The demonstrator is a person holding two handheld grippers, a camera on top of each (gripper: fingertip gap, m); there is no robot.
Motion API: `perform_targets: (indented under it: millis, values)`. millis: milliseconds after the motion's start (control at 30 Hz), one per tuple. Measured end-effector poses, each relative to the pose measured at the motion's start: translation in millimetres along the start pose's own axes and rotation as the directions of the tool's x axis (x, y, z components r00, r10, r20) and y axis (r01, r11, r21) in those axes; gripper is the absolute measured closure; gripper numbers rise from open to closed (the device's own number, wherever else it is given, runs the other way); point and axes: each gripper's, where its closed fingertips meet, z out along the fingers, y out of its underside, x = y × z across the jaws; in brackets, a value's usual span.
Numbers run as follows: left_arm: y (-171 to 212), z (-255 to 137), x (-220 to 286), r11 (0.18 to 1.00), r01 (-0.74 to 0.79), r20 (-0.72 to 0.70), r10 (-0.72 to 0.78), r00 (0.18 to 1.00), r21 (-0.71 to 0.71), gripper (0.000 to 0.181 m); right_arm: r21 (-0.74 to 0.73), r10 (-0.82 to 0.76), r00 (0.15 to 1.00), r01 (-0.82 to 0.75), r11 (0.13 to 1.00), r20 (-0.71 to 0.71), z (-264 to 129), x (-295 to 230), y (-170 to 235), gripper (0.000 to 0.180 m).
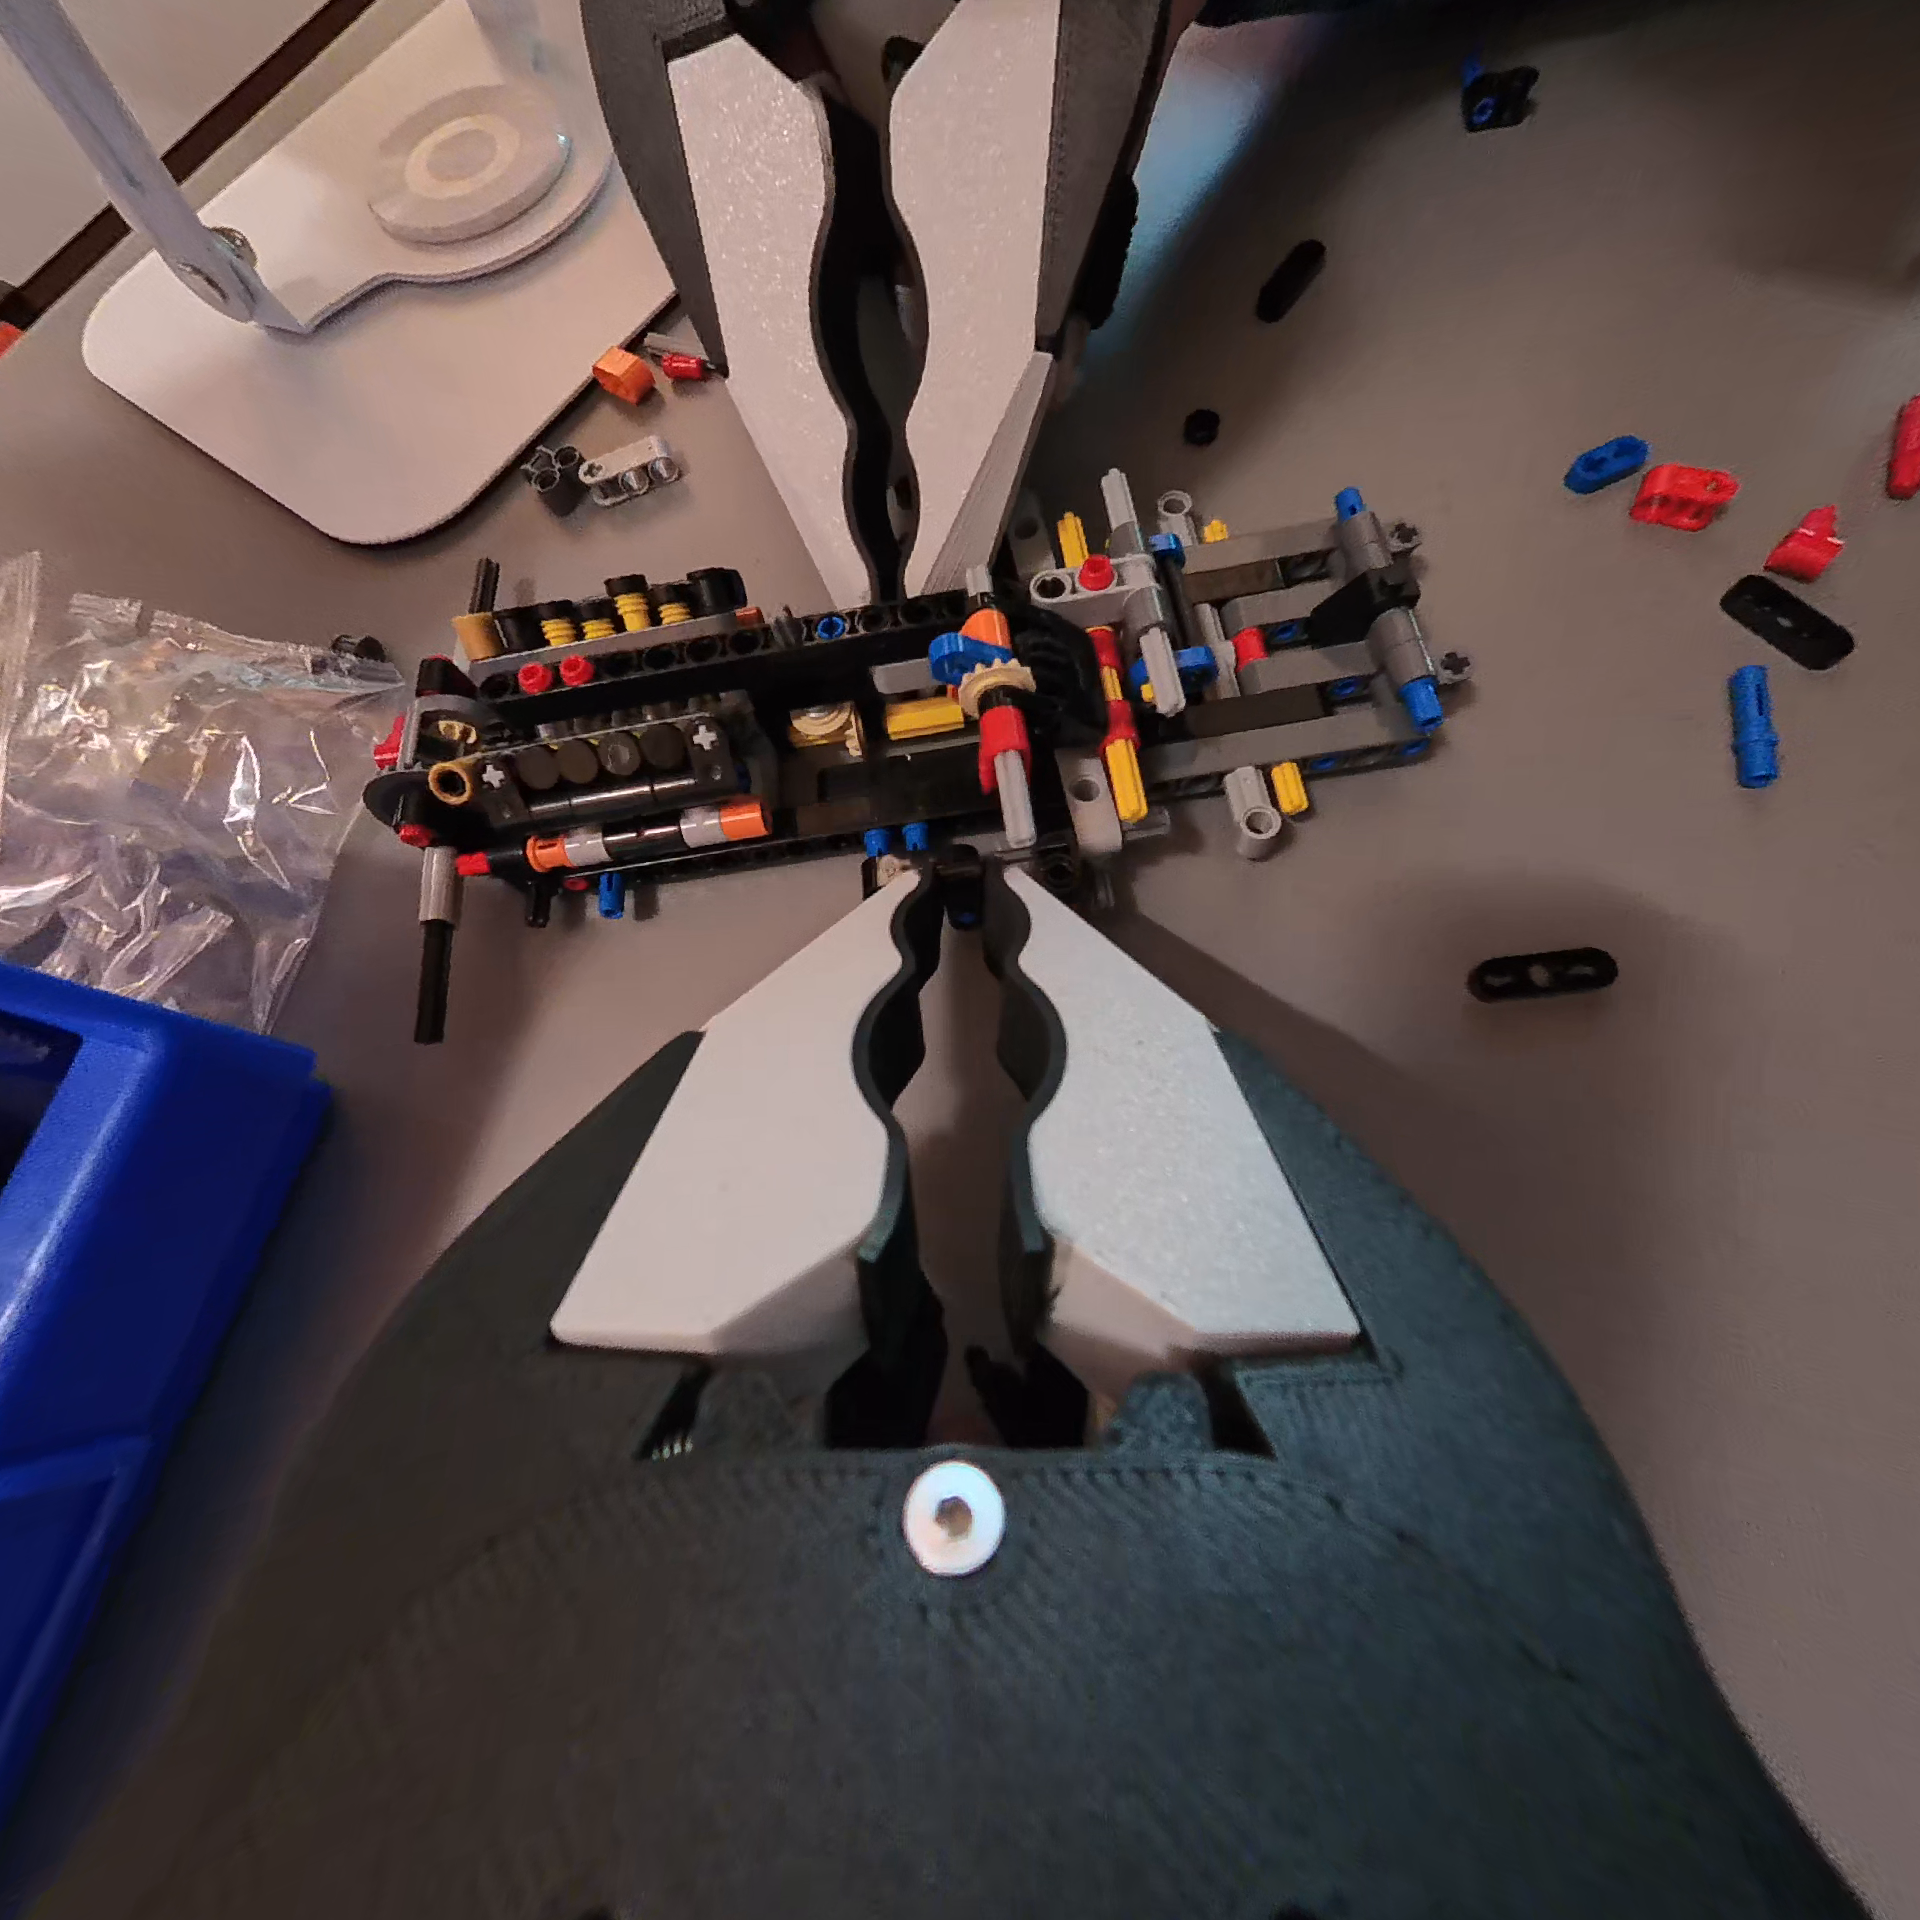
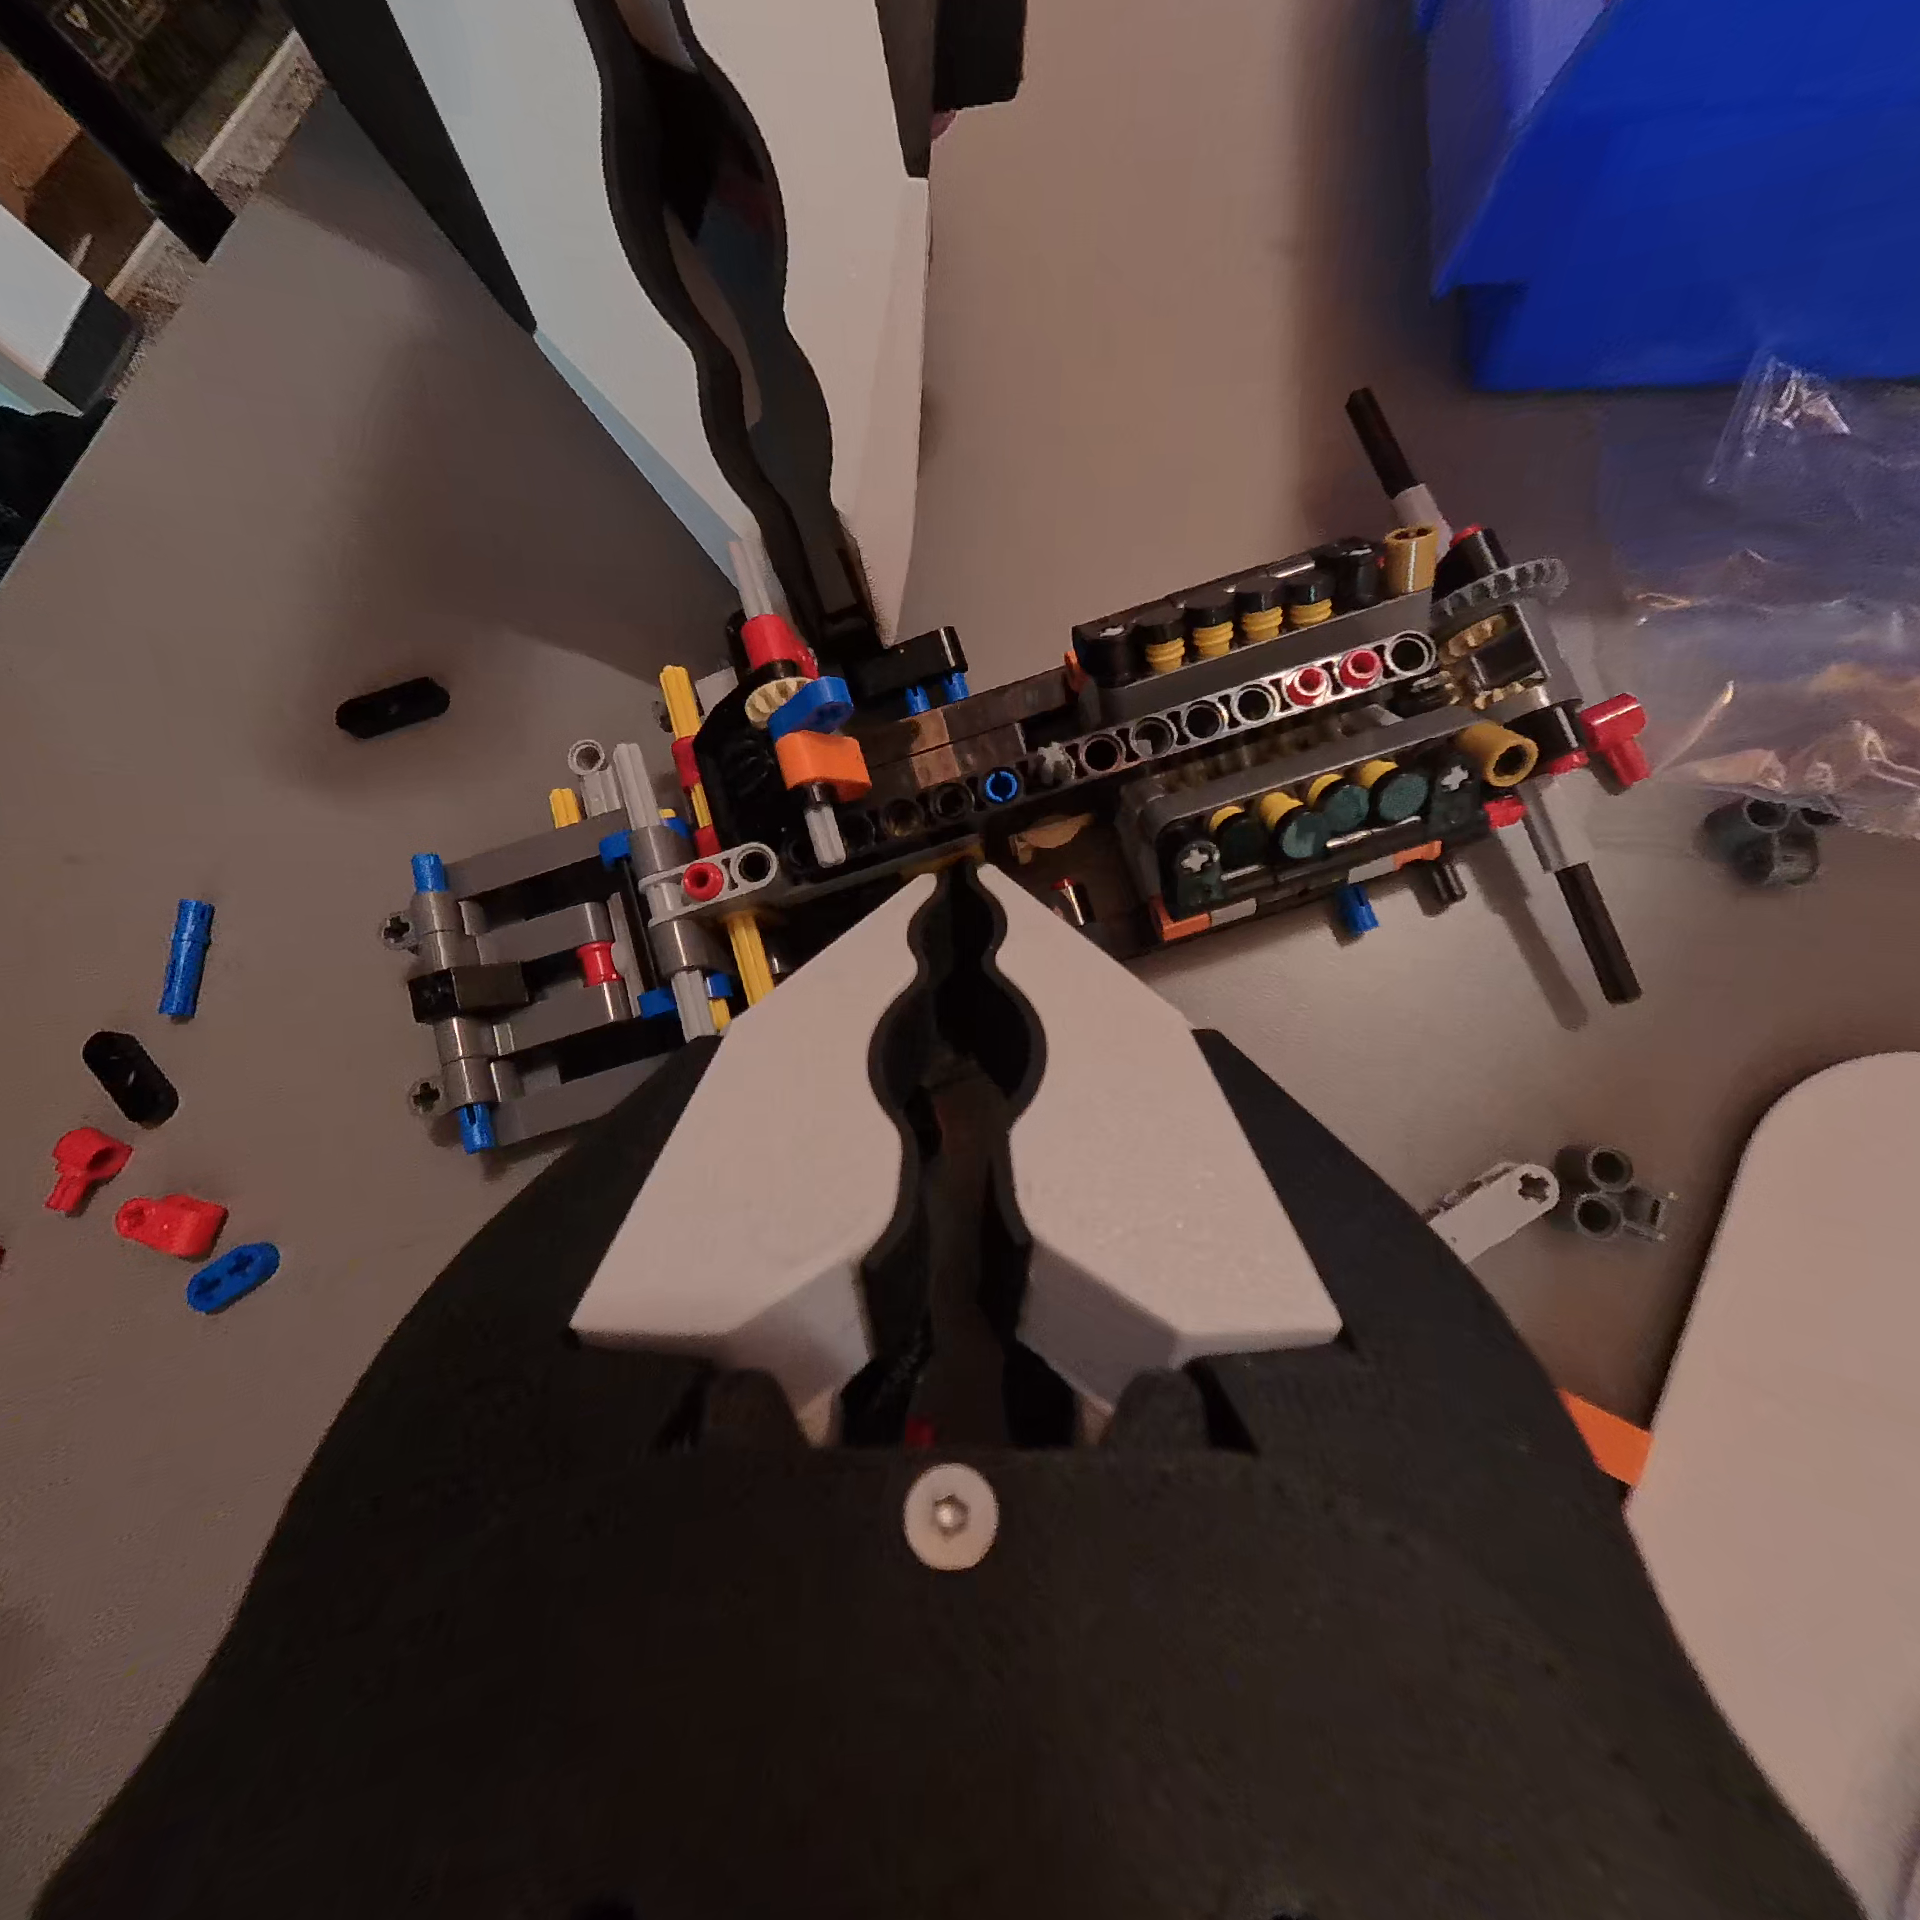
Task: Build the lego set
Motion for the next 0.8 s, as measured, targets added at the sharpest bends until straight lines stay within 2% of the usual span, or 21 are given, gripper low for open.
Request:
perform_targets:
  millis: [367, 800]
  values:
    - [1.2, 0.5, -1.3, 1.0, 0.013, -0.036, -0.013, 0.999, 0.001, 0.174, -0.002, 0.0, 1.0, 0.0, 1.0, 0.002, 0.1, 0.3, 0.2, 0.18]
    - [3.7, 1.2, -3.3, 0.999, -0.039, -0.053, 0.038, 0.998, -0.005, 0.174, -0.003, -0.002, 1.0, 0.002, 1.0, 0.003, 0.1, 1.1, 0.1, 0.18]
